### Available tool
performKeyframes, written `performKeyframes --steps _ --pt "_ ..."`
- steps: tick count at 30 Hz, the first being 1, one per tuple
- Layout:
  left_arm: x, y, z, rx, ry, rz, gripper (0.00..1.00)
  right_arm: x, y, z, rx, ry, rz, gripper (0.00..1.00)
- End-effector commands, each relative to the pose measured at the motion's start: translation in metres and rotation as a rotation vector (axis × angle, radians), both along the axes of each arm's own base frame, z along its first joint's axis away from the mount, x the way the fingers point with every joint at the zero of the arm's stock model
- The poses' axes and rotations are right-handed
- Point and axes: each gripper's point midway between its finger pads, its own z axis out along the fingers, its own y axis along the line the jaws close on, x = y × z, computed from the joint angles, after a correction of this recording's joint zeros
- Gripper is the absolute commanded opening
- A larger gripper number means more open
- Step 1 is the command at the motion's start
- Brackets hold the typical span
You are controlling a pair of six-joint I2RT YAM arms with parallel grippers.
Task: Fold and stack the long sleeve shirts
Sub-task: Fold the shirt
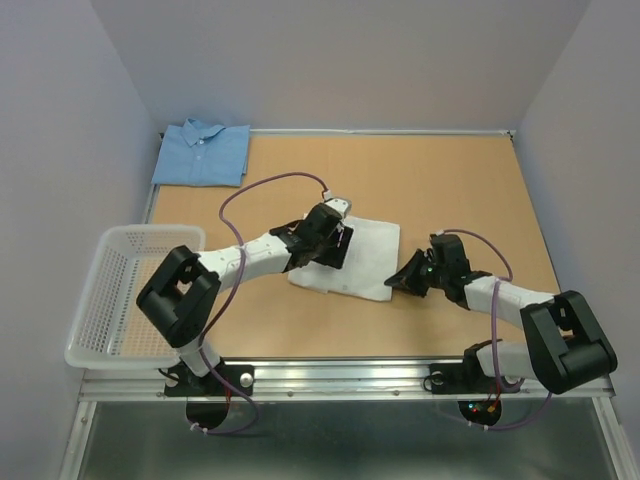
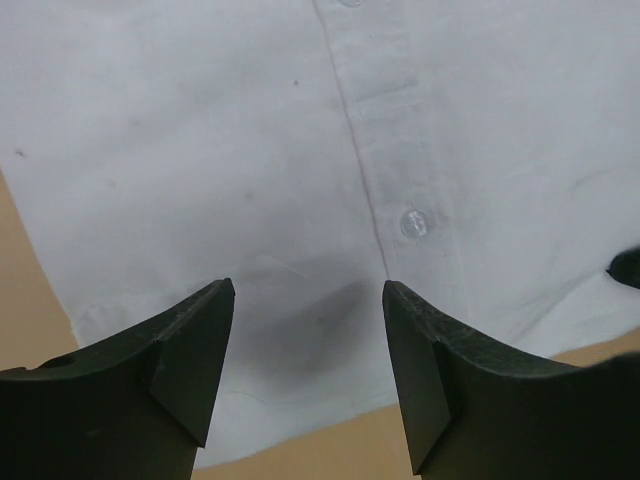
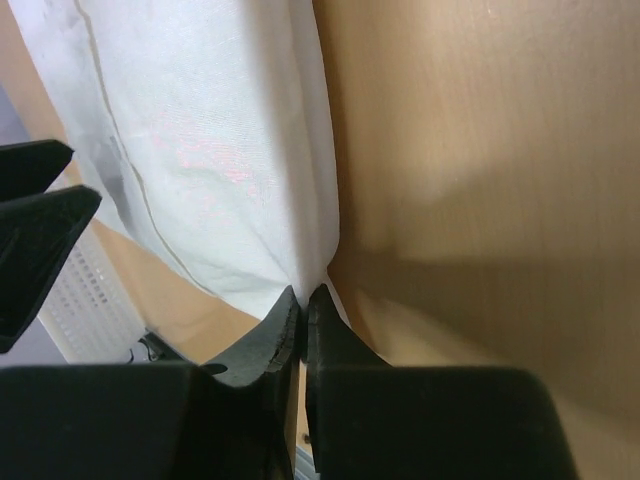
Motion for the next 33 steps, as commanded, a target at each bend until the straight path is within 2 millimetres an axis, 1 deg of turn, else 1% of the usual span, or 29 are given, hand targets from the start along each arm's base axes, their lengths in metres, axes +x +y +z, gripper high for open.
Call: performKeyframes --steps 1,2,4,5,8,9,11,12,14,16,19,20,23,25,26,27,28,31,33 --pt "0.001 -0.008 0.054 -0.006 -0.244 -0.139 0.74 0.008 0.003 0.015 0.010 -0.012 -0.015 0.03" --pt "-0.011 -0.015 0.054 0.011 -0.264 -0.193 0.75 0.008 0.004 0.016 0.016 -0.005 -0.014 0.02" --pt "-0.022 -0.021 0.063 0.022 -0.334 -0.251 0.75 0.008 0.007 0.020 0.033 0.011 -0.012 0.01" --pt "-0.036 -0.029 0.067 0.037 -0.385 -0.327 0.76 0.010 0.008 0.023 0.037 0.012 -0.012 0.01" --pt "-0.053 -0.039 0.076 0.072 -0.486 -0.390 0.77 0.013 0.010 0.028 0.042 0.022 -0.018 0.01" --pt "-0.066 -0.045 0.072 0.087 -0.498 -0.423 0.77 0.016 0.013 0.034 0.056 0.017 -0.014 0.01" --pt "-0.074 -0.050 0.064 0.115 -0.518 -0.448 0.77 0.014 0.014 0.035 0.063 0.039 -0.011 0.01" --pt "-0.081 -0.052 0.060 0.149 -0.540 -0.470 0.77 0.016 0.017 0.040 0.075 0.037 -0.006 0.01" --pt "-0.087 -0.058 0.049 0.183 -0.556 -0.495 0.79 0.018 0.019 0.045 0.090 0.041 -0.006 0.01" --pt "-0.093 -0.064 0.043 0.211 -0.585 -0.511 0.79 0.020 0.021 0.053 0.100 0.037 -0.005 0.01" --pt "-0.097 -0.066 0.035 0.256 -0.627 -0.510 0.79 0.024 0.023 0.062 0.105 0.029 -0.002 0.01" --pt "-0.097 -0.064 0.032 0.273 -0.638 -0.503 0.79 0.024 0.023 0.063 0.105 0.032 0.001 0.01" --pt "-0.100 -0.068 0.022 0.301 -0.650 -0.513 0.79 0.025 0.024 0.067 0.111 0.029 0.000 0.01" --pt "-0.099 -0.068 0.018 0.326 -0.666 -0.504 0.79 0.024 0.024 0.067 0.112 0.031 0.001 0.01" --pt "-0.098 -0.070 0.017 0.329 -0.675 -0.498 0.78 0.024 0.024 0.067 0.111 0.033 0.001 0.01" --pt "-0.097 -0.070 0.012 0.344 -0.676 -0.487 0.77 0.024 0.024 0.067 0.112 0.031 0.001 0.01" --pt "-0.094 -0.069 0.013 0.354 -0.689 -0.454 0.74 0.024 0.024 0.068 0.113 0.029 0.001 0.01" --pt "-0.086 -0.069 0.009 0.383 -0.713 -0.373 0.70 0.021 0.024 0.067 0.117 0.041 0.002 0.01" --pt "-0.082 -0.069 0.011 0.387 -0.728 -0.336 0.68 0.021 0.024 0.067 0.120 0.042 0.001 0.01"
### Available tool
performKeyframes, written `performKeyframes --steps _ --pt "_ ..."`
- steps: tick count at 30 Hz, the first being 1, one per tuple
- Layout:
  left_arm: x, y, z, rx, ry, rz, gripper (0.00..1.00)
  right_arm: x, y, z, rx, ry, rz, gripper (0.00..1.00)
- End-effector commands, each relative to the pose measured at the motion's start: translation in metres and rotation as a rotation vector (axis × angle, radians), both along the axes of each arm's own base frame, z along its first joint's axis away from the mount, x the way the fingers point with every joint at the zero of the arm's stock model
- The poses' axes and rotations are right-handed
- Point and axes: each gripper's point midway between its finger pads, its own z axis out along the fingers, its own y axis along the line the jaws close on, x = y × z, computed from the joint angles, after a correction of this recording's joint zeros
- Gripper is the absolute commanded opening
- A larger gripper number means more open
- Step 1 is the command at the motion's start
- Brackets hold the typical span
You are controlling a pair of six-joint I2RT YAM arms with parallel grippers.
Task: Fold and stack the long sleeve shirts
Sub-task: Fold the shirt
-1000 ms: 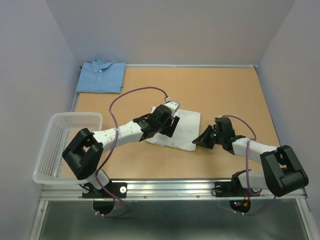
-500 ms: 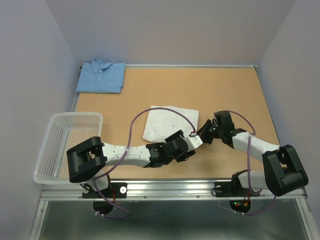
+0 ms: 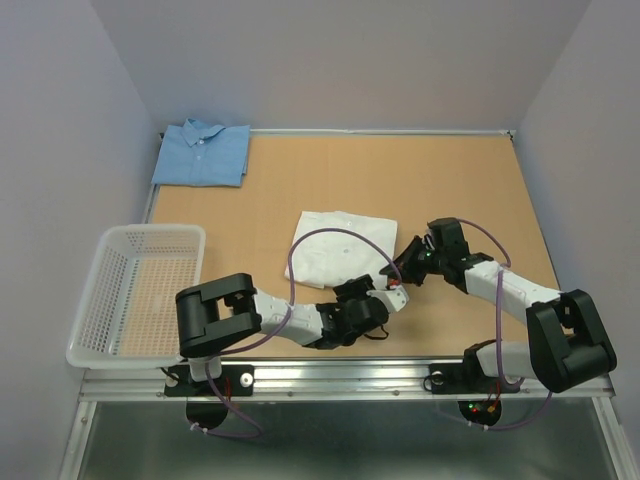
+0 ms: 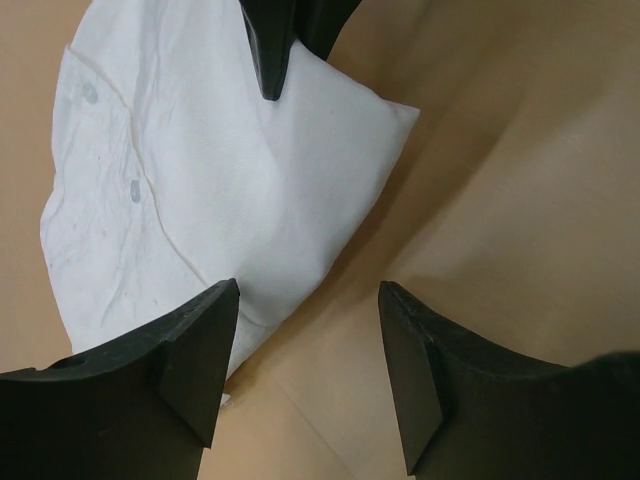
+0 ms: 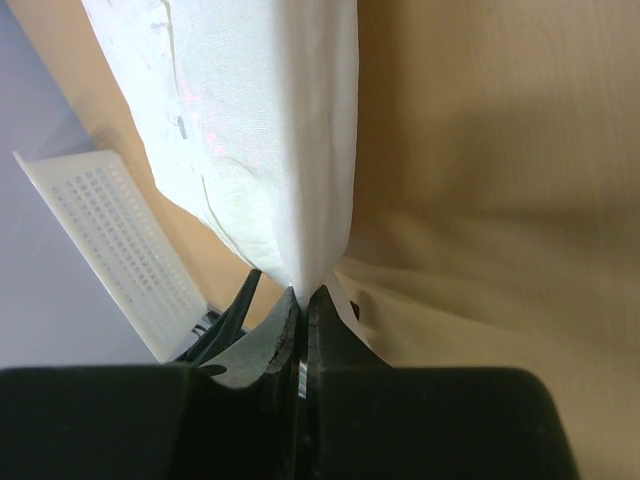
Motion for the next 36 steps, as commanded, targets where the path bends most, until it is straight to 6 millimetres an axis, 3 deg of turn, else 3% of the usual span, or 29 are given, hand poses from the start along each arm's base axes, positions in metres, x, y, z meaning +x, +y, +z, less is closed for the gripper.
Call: performKeyframes --steps 1,5,9,12,13,15,20,23,24,28,33,36 --pt "0.018 -0.004 0.021 -0.083 -0.110 0.128 0.65 0.009 0.008 0.026 0.045 -0.047 0.006 0.01" --pt "0.018 -0.011 0.024 -0.112 -0.114 0.133 0.57 0.010 0.009 0.029 0.055 -0.049 0.004 0.01" --pt "0.022 -0.013 0.026 -0.130 -0.132 0.160 0.56 0.008 0.010 0.030 0.062 -0.042 0.006 0.01" --pt "0.025 -0.017 0.027 -0.141 -0.142 0.172 0.48 0.008 0.010 0.031 0.068 -0.040 0.004 0.01" --pt "0.025 -0.018 0.027 -0.141 -0.142 0.171 0.44 0.008 0.010 0.031 0.068 -0.041 0.004 0.01" --pt "0.024 -0.020 0.025 -0.139 -0.137 0.163 0.10 0.008 0.010 0.032 0.069 -0.042 -0.001 0.01" --pt "0.022 -0.019 0.025 -0.164 -0.116 0.158 0.00 0.008 0.009 0.033 0.071 -0.037 -0.017 0.01" --pt "0.021 -0.016 0.027 -0.164 -0.115 0.158 0.00 0.012 0.007 0.034 0.061 -0.052 -0.033 0.12" --pt "0.018 -0.018 0.025 -0.189 -0.091 0.153 0.00 0.016 0.006 0.036 0.053 -0.062 -0.047 0.26" --pt "0.015 -0.015 0.023 -0.211 -0.063 0.169 0.00 0.026 -0.002 0.036 0.025 -0.073 -0.096 0.59" --pt "0.012 -0.010 0.023 -0.238 -0.032 0.184 0.00 0.039 -0.017 0.034 -0.009 -0.085 -0.161 0.81" --pt "0.009 -0.012 0.023 -0.251 -0.015 0.180 0.00 0.043 -0.027 0.031 -0.015 -0.080 -0.193 0.84"
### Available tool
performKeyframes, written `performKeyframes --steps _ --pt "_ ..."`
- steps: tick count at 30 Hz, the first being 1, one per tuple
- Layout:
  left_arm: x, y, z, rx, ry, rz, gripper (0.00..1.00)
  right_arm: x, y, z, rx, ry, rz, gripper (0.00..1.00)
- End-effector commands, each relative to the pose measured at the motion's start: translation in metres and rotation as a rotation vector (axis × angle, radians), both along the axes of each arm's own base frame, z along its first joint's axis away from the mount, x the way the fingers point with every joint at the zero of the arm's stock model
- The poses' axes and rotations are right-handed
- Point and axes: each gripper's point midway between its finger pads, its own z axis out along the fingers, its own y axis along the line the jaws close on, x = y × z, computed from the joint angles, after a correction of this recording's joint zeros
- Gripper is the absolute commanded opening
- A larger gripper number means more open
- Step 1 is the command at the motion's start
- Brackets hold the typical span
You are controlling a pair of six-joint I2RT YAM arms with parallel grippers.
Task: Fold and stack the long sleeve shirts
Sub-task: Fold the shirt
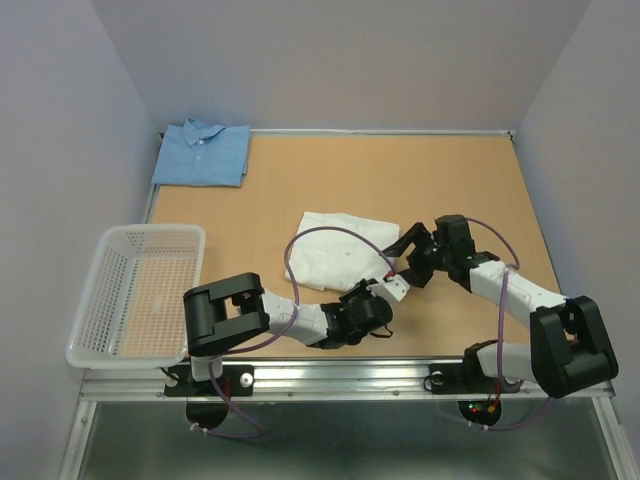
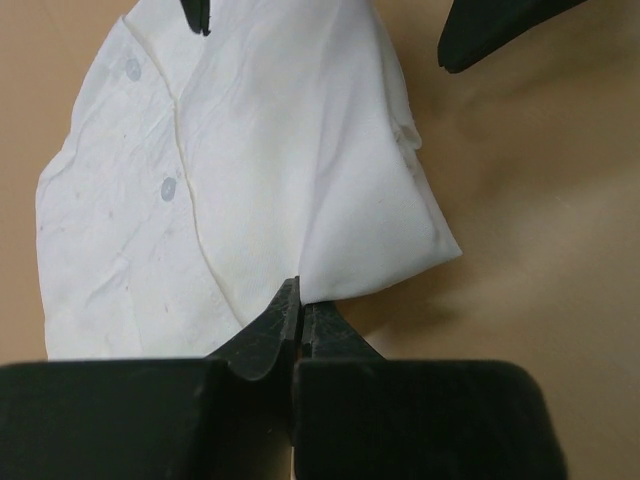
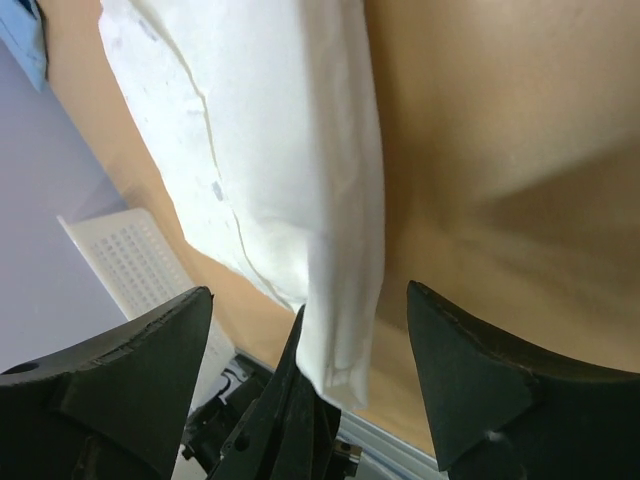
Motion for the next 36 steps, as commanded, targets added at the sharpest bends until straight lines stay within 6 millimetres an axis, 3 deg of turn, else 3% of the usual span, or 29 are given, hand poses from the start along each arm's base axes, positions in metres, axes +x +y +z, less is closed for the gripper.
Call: performKeyframes --steps 1,6,15,18,19,20,22,36 --pt "-0.003 -0.005 0.023 -0.115 0.009 0.024 0.00 0.025 -0.013 0.023 -0.016 -0.083 -0.062 0.84" --pt "-0.004 -0.004 0.026 -0.132 0.017 0.028 0.00 0.027 -0.027 0.007 -0.059 -0.062 -0.085 0.89" --pt "-0.002 -0.007 0.038 -0.168 0.011 0.036 0.00 0.046 -0.009 -0.012 0.018 -0.089 -0.026 0.89" --pt "-0.002 -0.007 0.041 -0.174 0.009 0.037 0.00 0.052 0.003 -0.008 0.110 -0.125 -0.012 0.85" --pt "-0.002 -0.007 0.043 -0.178 0.008 0.037 0.00 0.047 0.006 -0.018 0.133 -0.097 -0.003 0.82" --pt "-0.003 -0.007 0.042 -0.173 0.008 0.036 0.00 0.048 0.012 -0.014 0.182 -0.110 0.011 0.81" --pt "-0.003 -0.008 0.042 -0.200 0.019 0.048 0.00 0.043 0.018 -0.023 0.200 -0.083 0.033 0.78" --pt "-0.003 -0.018 0.049 -0.244 0.033 0.047 0.00 0.035 0.023 -0.041 0.187 -0.090 0.081 0.58"
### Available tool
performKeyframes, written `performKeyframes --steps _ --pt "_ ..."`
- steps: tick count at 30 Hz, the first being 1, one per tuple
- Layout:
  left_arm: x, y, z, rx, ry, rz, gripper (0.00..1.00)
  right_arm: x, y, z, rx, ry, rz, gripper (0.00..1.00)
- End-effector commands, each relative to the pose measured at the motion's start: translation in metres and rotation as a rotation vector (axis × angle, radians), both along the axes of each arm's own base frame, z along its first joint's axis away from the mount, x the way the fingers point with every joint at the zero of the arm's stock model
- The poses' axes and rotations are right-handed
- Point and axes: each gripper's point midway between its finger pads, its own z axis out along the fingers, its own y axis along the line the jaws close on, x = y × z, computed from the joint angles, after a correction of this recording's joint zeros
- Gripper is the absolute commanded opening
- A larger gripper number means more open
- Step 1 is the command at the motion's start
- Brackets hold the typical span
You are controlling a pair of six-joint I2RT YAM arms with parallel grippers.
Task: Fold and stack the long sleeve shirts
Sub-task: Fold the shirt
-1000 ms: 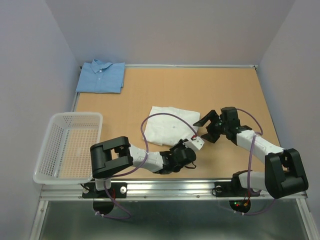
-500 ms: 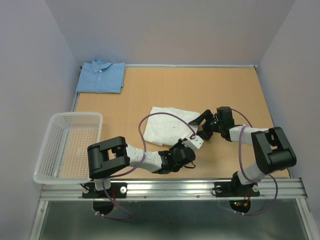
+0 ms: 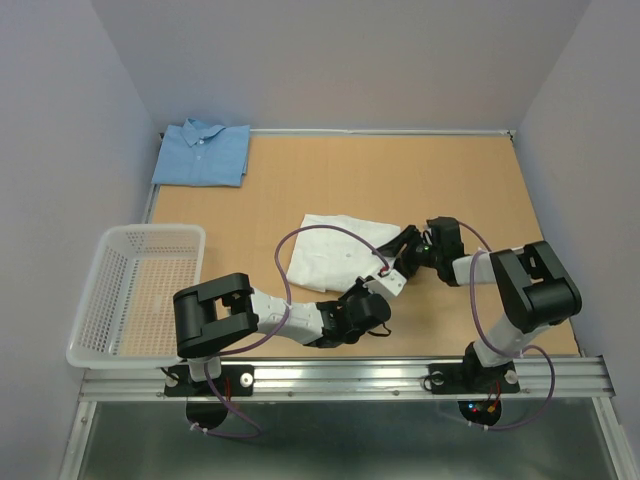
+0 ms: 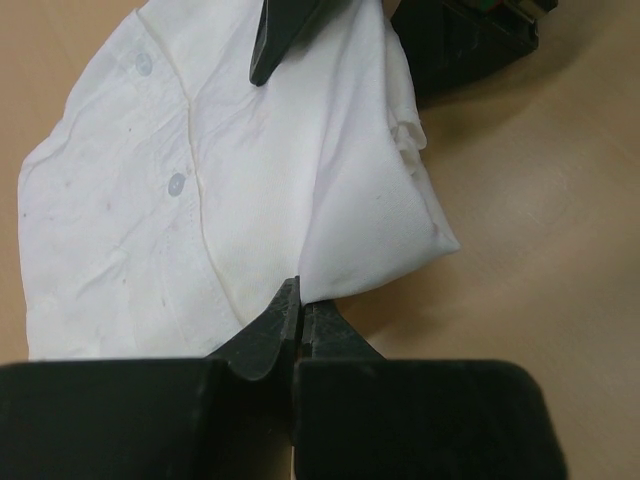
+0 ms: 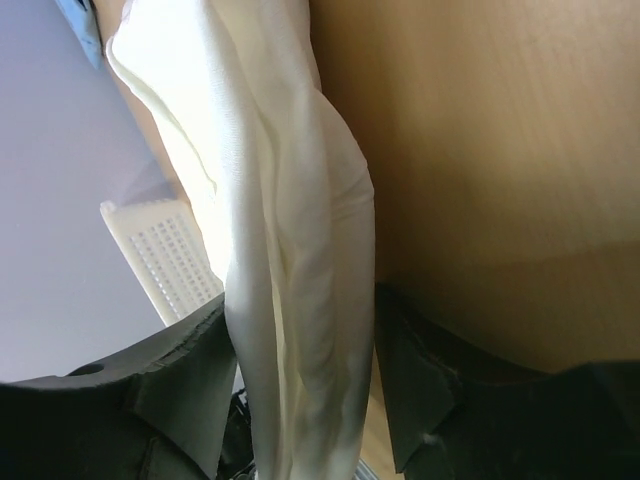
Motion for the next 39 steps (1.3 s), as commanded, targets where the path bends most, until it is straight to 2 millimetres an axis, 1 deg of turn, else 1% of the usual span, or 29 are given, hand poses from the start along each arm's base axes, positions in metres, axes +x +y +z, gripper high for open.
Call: performKeyframes --steps 1,9,11,12,15,18,19,21,23,24,25,26,27,28,29,30,31,32,33,34,35,36,37,38,39 --pt "0.002 -0.017 0.037 -0.136 -0.019 0.017 0.00 -0.003 0.005 -0.001 0.014 -0.045 0.031 0.58" --pt "0.002 -0.026 0.041 -0.150 -0.013 0.001 0.00 0.001 0.007 0.000 0.030 -0.066 0.034 0.57" --pt "0.000 -0.030 0.041 -0.158 -0.006 -0.008 0.00 0.001 0.007 0.000 0.033 -0.069 0.030 0.54" --pt "0.001 -0.032 0.042 -0.162 -0.005 -0.011 0.00 0.002 0.007 0.001 0.034 -0.076 0.029 0.51" --pt "-0.001 -0.033 0.038 -0.156 0.007 -0.023 0.00 0.003 0.007 0.004 0.034 -0.095 0.032 0.35" --pt "-0.003 -0.031 0.035 -0.160 0.019 -0.023 0.00 0.006 0.007 0.013 0.029 -0.135 0.034 0.26" --pt "-0.004 -0.030 0.033 -0.161 0.024 -0.023 0.00 0.007 0.007 0.016 0.030 -0.146 0.034 0.19" --pt "-0.006 -0.027 0.027 -0.155 0.039 -0.025 0.00 0.009 0.007 0.021 0.031 -0.163 0.030 0.14" --pt "-0.007 -0.024 0.021 -0.144 0.048 -0.024 0.02 0.011 0.007 0.025 0.032 -0.173 0.031 0.07" --pt "-0.008 -0.023 0.021 -0.148 0.055 -0.018 0.05 0.013 0.007 0.028 0.032 -0.181 0.027 0.04" --pt "-0.008 -0.021 0.022 -0.149 0.053 -0.013 0.12 0.014 0.006 0.032 0.032 -0.193 0.027 0.01" --pt "-0.007 -0.019 0.025 -0.157 0.051 -0.007 0.22 0.015 0.006 0.033 0.028 -0.194 0.026 0.01" --pt "-0.007 -0.017 0.029 -0.168 0.049 -0.001 0.34 0.016 0.005 0.034 0.024 -0.201 0.027 0.01" --pt "-0.005 -0.015 0.040 -0.198 0.043 0.006 0.44 0.021 0.003 0.042 0.024 -0.224 0.023 0.01" --pt "-0.004 -0.014 0.047 -0.220 0.043 0.012 0.59 0.020 0.002 0.042 0.014 -0.213 0.024 0.01" --pt "-0.003 -0.010 0.062 -0.250 0.039 0.019 0.65 0.024 -0.001 0.044 -0.005 -0.230 0.025 0.01" --pt "-0.002 -0.008 0.069 -0.273 0.041 0.028 0.69 0.026 -0.003 0.046 -0.020 -0.232 0.024 0.00" --pt "0.000 -0.007 0.079 -0.301 0.043 0.033 0.73 0.035 -0.005 0.059 -0.033 -0.265 0.022 0.01" --pt "0.005 -0.001 0.094 -0.326 0.044 0.043 0.78 0.033 -0.010 0.051 -0.089 -0.235 0.034 0.01" --pt "0.006 0.001 0.102 -0.334 0.053 0.039 0.78 0.037 -0.016 0.052 -0.111 -0.229 0.029 0.01" --pt "0.012 -0.001 0.121 -0.369 0.058 0.047 0.78 0.040 -0.020 0.056 -0.128 -0.227 0.027 0.01" --pt "0.020 0.009 0.125 -0.363 0.077 0.078 0.78 0.044 -0.025 0.062 -0.150 -0.221 0.030 0.01" --pt "0.024 0.008 0.148 -0.423 0.089 0.063 0.78 0.044 -0.034 0.061 -0.165 -0.189 0.023 0.01" --pt "0.029 0.016 0.151 -0.416 0.105 0.078 0.78 0.052 -0.037 0.073 -0.186 -0.226 0.036 0.01" --pt "0.046 0.031 0.162 -0.444 0.103 0.118 0.78 0.059 -0.045 0.079 -0.202 -0.239 0.027 0.01"
